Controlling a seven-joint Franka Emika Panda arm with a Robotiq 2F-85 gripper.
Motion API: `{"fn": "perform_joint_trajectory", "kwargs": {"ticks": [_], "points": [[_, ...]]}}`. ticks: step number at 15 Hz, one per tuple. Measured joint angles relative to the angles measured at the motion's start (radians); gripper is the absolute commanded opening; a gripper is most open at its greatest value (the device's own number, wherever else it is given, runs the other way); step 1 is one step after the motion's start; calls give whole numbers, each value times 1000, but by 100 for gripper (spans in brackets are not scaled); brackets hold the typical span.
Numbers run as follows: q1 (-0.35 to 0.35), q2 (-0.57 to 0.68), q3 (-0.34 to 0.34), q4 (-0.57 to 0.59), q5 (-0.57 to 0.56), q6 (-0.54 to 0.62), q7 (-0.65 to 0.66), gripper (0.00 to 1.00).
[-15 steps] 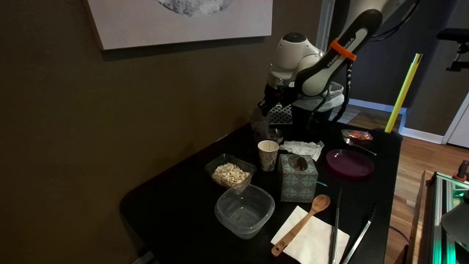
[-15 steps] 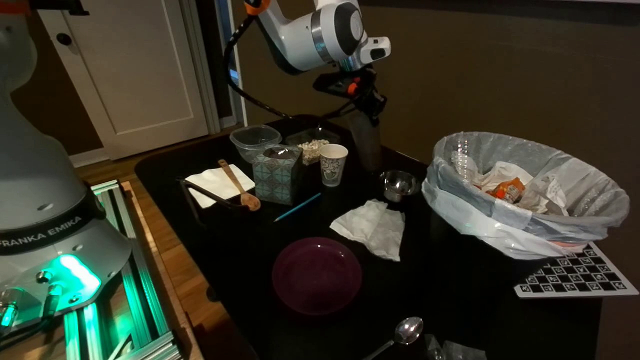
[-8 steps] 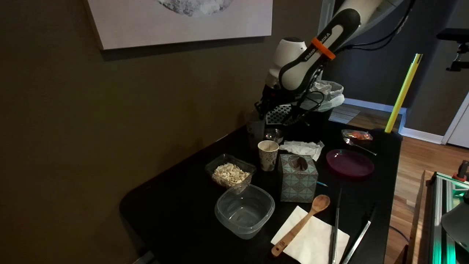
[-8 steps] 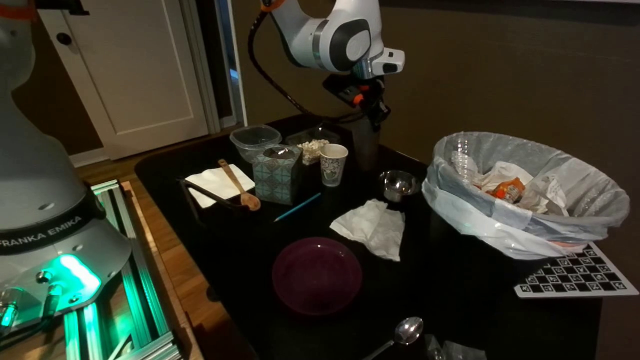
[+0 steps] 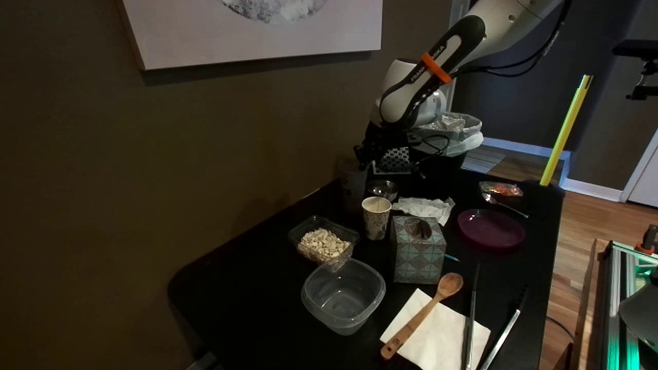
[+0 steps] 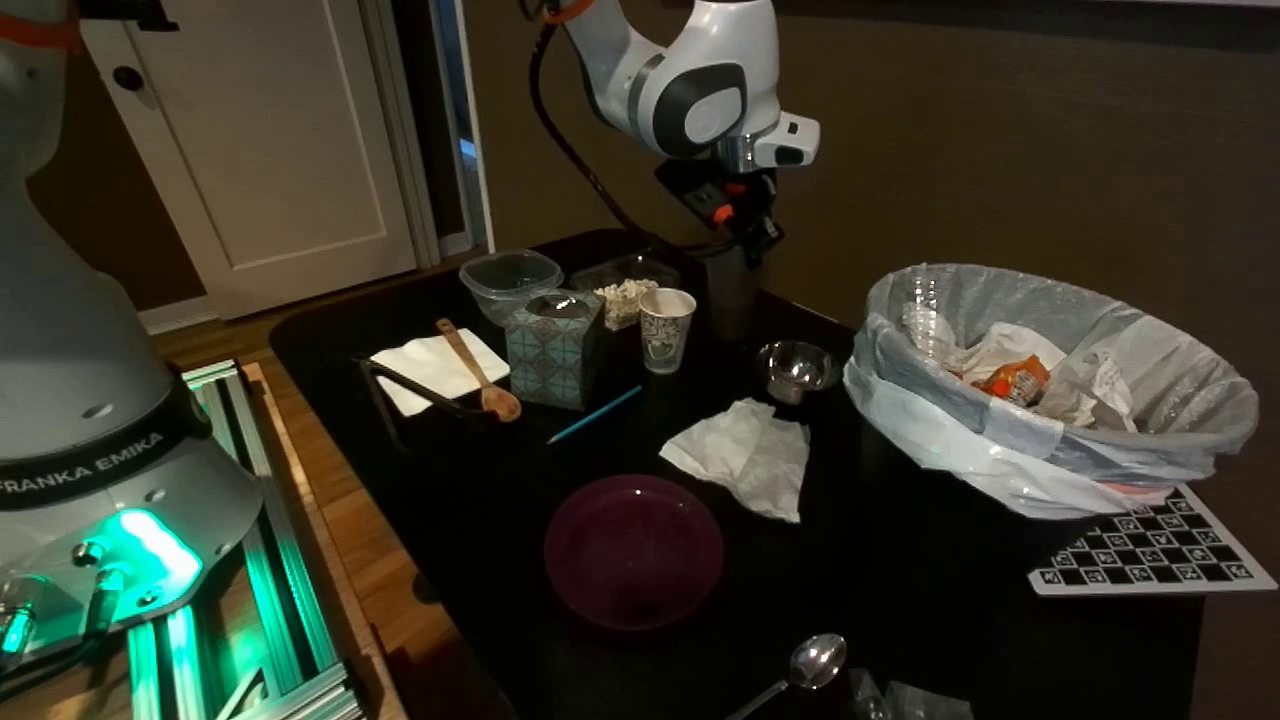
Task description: Push the closest cup forward, then then pour out the contents from the furthest cup into the closest cup
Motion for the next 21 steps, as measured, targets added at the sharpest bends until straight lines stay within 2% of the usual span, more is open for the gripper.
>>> {"fn": "perform_joint_trajectory", "kwargs": {"ticks": [10, 11, 12, 13, 21], "points": [[17, 47, -26, 18, 35, 0, -52, 1], [17, 49, -26, 18, 36, 0, -54, 31], [17, 50, -27, 18, 37, 0, -56, 32], [17, 51, -26, 19, 39, 0, -59, 37], [17, 51, -27, 44, 48, 0, -73, 96]]}}
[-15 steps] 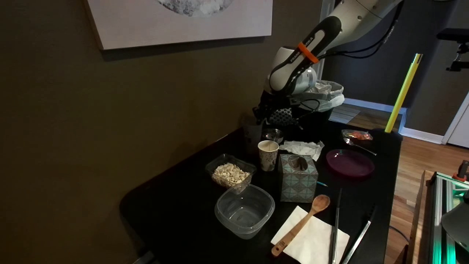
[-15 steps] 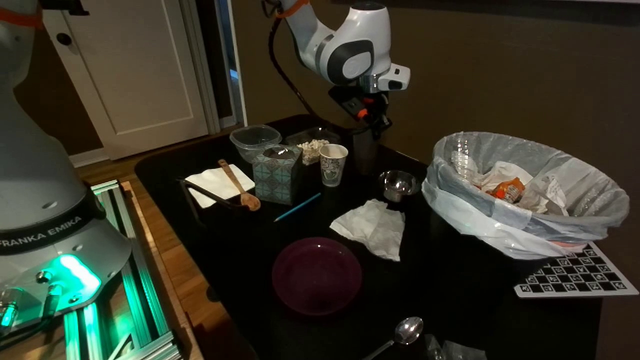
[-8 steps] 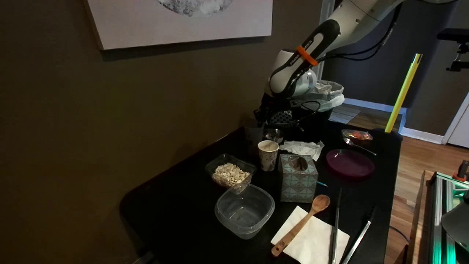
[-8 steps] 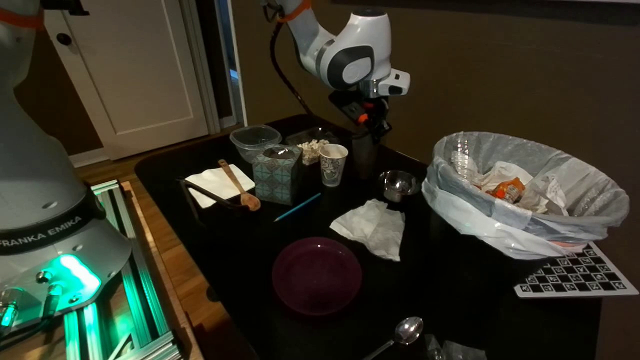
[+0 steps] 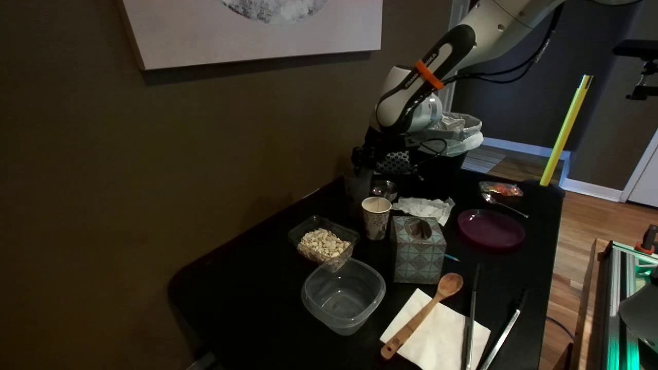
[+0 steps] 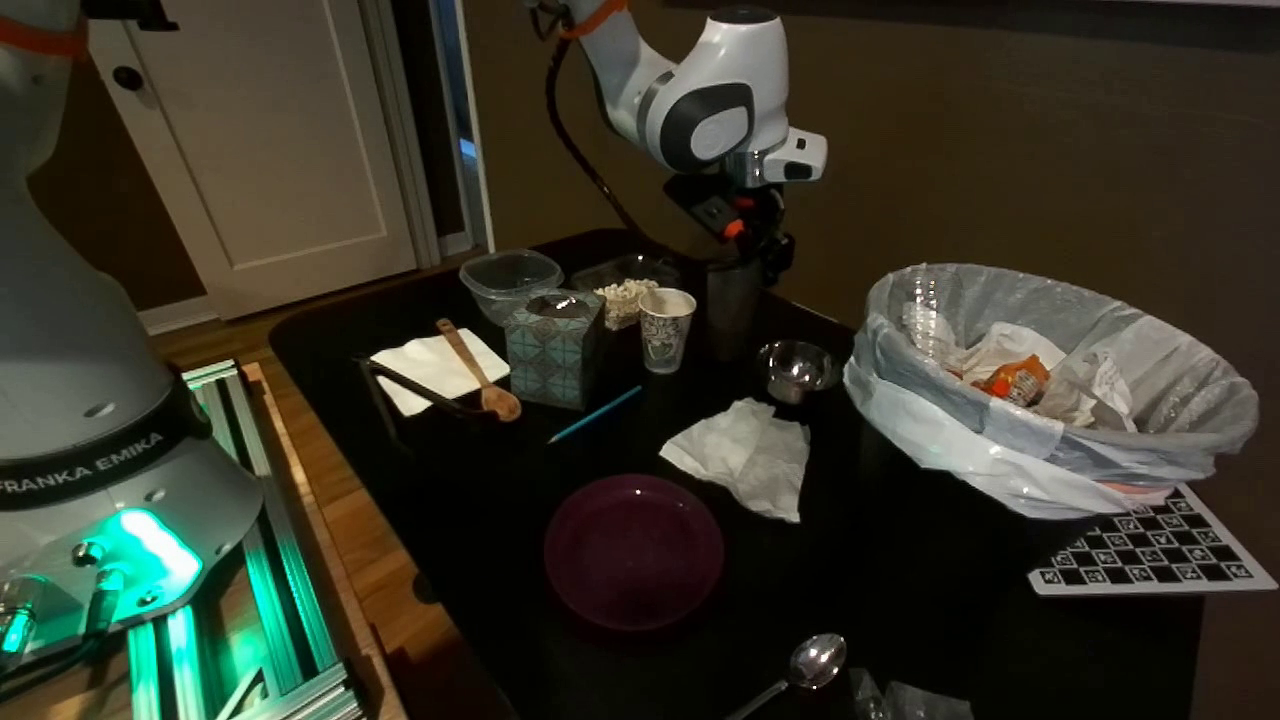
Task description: Push the closest cup forward, then then pour out the contents from the furthest cup into the closest cup
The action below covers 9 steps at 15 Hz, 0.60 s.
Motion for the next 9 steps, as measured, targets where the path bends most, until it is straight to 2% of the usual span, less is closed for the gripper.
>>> {"fn": "perform_joint_trajectory", "kwargs": {"ticks": [1, 6, 9], "points": [[1, -3, 0, 1, 0, 0, -2, 100], [24, -43, -8, -3, -1, -7, -19, 100], [34, -93, -12, -8, -1, -72, -34, 100]]}}
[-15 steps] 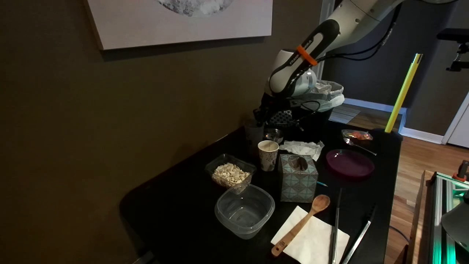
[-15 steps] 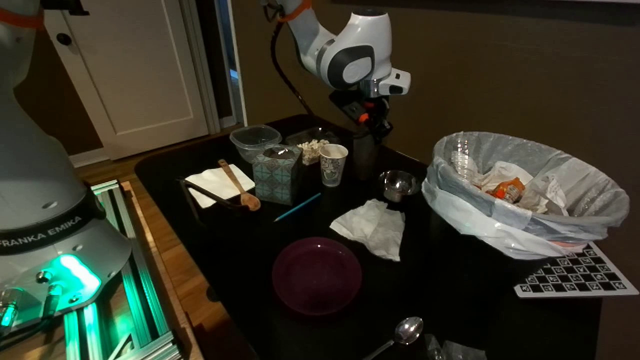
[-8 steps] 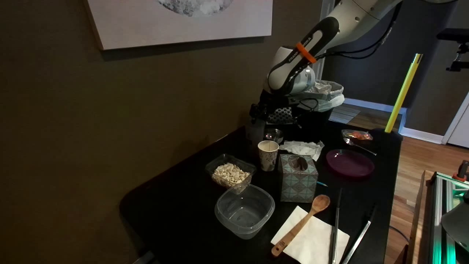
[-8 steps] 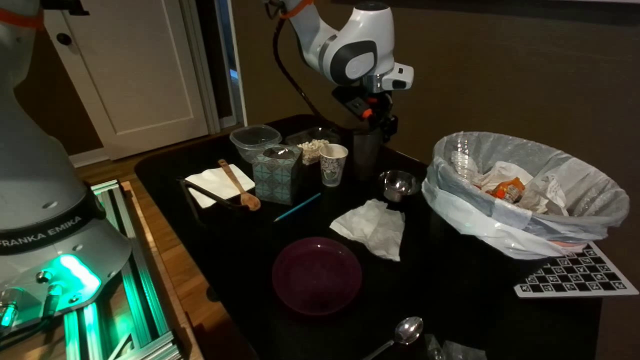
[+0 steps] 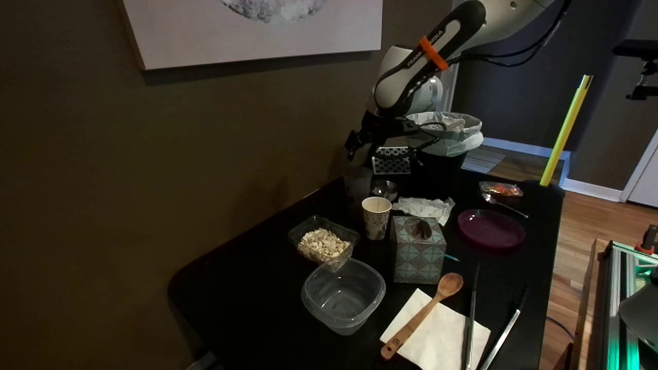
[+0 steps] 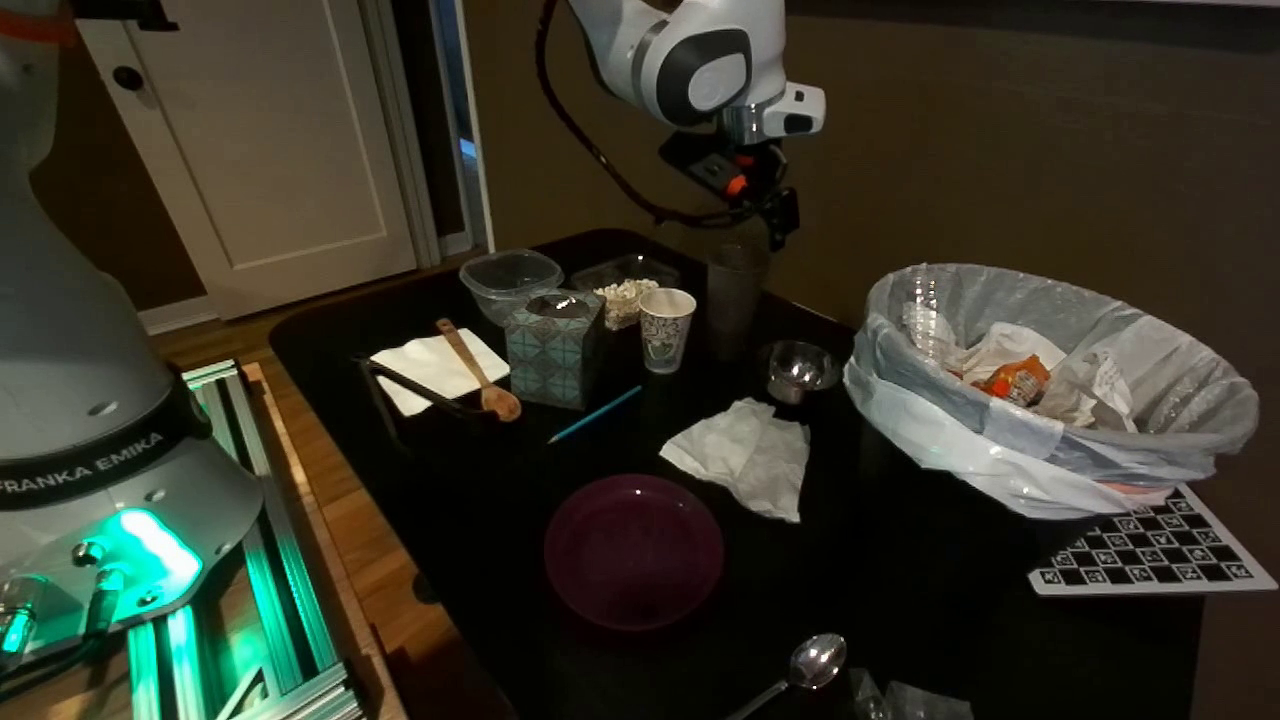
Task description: Push the closest cup forward, then then pour out the contents from the furthest cup into the closest cup
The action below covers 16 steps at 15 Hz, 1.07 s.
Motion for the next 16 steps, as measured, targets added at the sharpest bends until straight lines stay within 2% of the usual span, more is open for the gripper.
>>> {"fn": "perform_joint_trajectory", "kwargs": {"ticks": [9, 16], "points": [[3, -214, -30, -43, 1, -350, -46, 100], [21, -359, -63, -117, -2, -473, -66, 100]]}}
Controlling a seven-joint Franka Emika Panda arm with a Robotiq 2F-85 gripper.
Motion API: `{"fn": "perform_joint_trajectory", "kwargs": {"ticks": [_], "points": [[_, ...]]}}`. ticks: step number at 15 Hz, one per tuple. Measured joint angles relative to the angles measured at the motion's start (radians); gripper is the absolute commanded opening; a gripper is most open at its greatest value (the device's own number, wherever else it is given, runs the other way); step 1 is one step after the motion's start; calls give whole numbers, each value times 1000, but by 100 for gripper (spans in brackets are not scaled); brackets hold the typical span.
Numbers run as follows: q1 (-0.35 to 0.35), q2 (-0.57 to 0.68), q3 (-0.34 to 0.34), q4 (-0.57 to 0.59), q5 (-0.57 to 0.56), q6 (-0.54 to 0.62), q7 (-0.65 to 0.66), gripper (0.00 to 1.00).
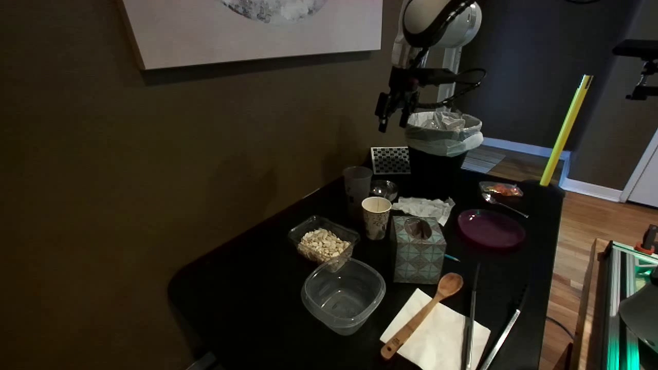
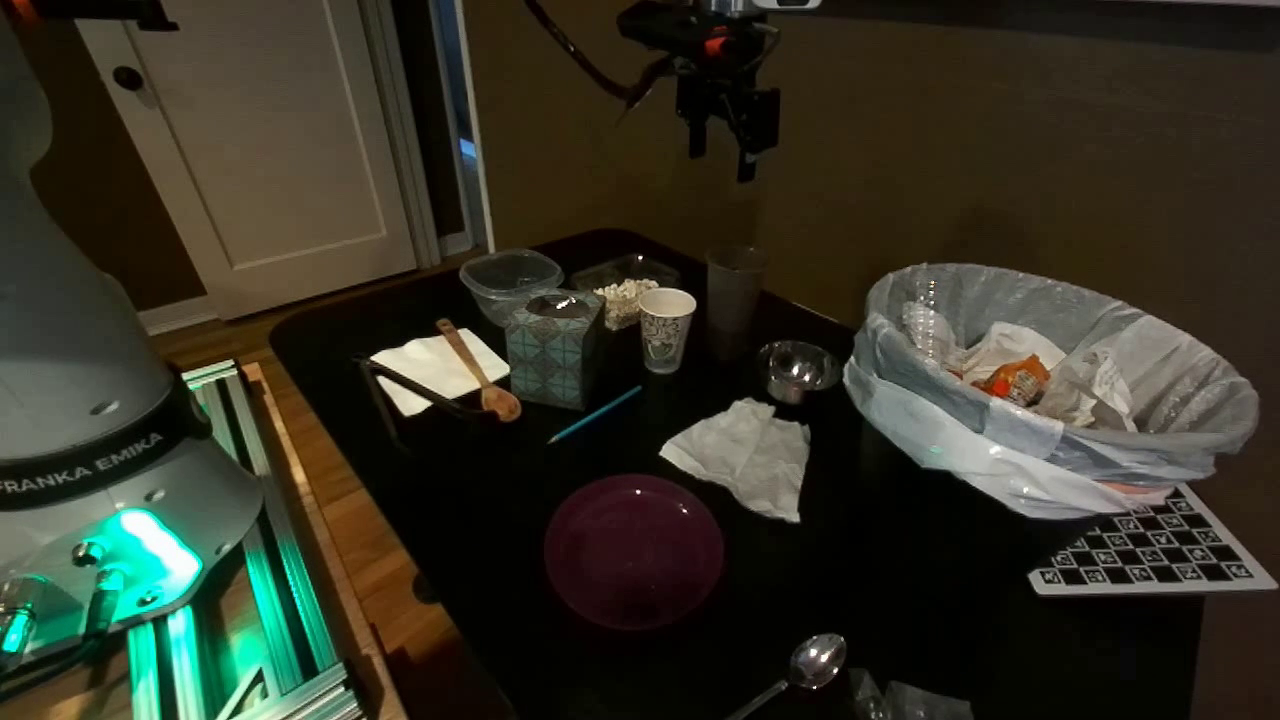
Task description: Push the closest cup forward, then then pour out the contents from the furthest cup into the closest cup
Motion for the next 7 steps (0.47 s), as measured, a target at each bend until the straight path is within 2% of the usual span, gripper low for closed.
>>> {"fn": "perform_joint_trajectory", "kwargs": {"ticks": [7], "points": [[10, -57, -7, -46, -2, -1, -1, 100]]}}
